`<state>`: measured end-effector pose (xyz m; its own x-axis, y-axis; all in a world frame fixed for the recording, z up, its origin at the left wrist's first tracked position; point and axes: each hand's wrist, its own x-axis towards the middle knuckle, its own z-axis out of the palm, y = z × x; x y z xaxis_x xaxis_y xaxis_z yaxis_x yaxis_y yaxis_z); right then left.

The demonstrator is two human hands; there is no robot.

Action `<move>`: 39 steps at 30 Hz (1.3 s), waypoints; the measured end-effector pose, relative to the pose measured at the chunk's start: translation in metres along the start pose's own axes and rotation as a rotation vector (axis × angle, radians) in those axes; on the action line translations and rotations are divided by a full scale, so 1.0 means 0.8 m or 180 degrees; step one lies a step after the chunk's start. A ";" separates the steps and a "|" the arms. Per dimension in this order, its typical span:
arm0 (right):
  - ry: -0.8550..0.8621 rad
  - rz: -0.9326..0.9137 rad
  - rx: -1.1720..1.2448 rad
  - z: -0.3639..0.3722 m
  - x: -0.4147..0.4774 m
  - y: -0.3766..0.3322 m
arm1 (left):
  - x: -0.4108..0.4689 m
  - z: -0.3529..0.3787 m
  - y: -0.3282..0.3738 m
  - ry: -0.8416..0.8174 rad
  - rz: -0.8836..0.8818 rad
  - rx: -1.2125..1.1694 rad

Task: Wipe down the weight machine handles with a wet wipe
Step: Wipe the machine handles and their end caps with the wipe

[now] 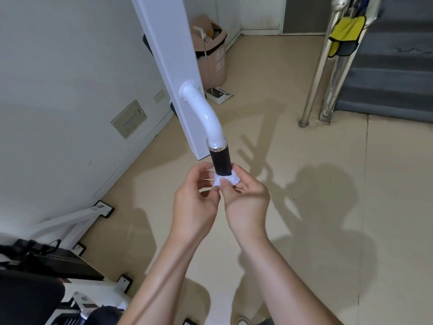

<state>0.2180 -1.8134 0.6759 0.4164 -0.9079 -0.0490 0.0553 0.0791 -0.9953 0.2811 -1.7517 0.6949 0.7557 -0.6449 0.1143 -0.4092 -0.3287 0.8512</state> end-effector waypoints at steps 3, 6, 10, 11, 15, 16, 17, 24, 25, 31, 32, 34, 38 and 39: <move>-0.0123 -0.0488 -0.0524 -0.001 0.004 0.015 | 0.008 -0.010 0.001 -0.0295 -0.0112 0.0100; -0.0309 -0.0169 -0.0547 -0.008 0.011 0.027 | 0.013 -0.015 -0.002 -0.0334 -0.0171 0.0094; -0.0673 -0.0109 -0.0196 -0.017 0.026 -0.003 | 0.017 -0.013 -0.005 -0.0319 -0.0237 0.0108; -0.0838 -0.0242 -0.0187 -0.021 0.033 -0.011 | 0.018 -0.012 -0.004 -0.0288 -0.0243 0.0152; -0.1599 -0.0242 -0.0022 -0.040 0.051 -0.011 | 0.020 -0.011 0.001 -0.0228 -0.0208 0.0309; -0.1711 -0.0163 -0.0021 -0.042 0.052 -0.005 | 0.020 -0.009 0.001 -0.0211 -0.0197 0.0286; -0.1781 -0.0096 0.0000 -0.042 0.053 -0.001 | 0.019 -0.007 0.000 -0.0180 -0.0196 0.0237; -0.2026 -0.0045 -0.0059 -0.038 0.054 0.009 | 0.015 -0.003 -0.008 0.0135 -0.0525 -0.0311; -0.2034 -0.0055 -0.0093 -0.038 0.055 0.010 | 0.014 -0.005 -0.007 0.0121 -0.0566 -0.0358; -0.1781 0.0075 -0.0080 -0.040 0.059 0.024 | 0.004 -0.029 -0.015 -0.0187 -0.0826 -0.1033; -0.1769 0.0105 -0.0166 -0.041 0.058 0.026 | -0.001 -0.027 -0.017 -0.0203 -0.0749 -0.0906; -0.1765 0.0049 -0.0211 -0.040 0.057 0.022 | -0.008 -0.020 -0.018 -0.0204 -0.0599 -0.0760; -0.1509 -0.0007 -0.0256 -0.027 0.047 0.022 | -0.011 -0.012 -0.017 -0.0203 -0.0592 -0.0699; -0.1439 -0.0009 -0.0403 -0.024 0.042 0.028 | -0.011 -0.013 -0.015 -0.0228 -0.0570 -0.0680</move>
<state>0.2154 -1.8499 0.6505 0.7716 -0.6352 -0.0330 -0.0425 0.0003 -0.9991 0.2845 -1.7350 0.6885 0.7650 -0.6393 -0.0775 -0.1498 -0.2936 0.9441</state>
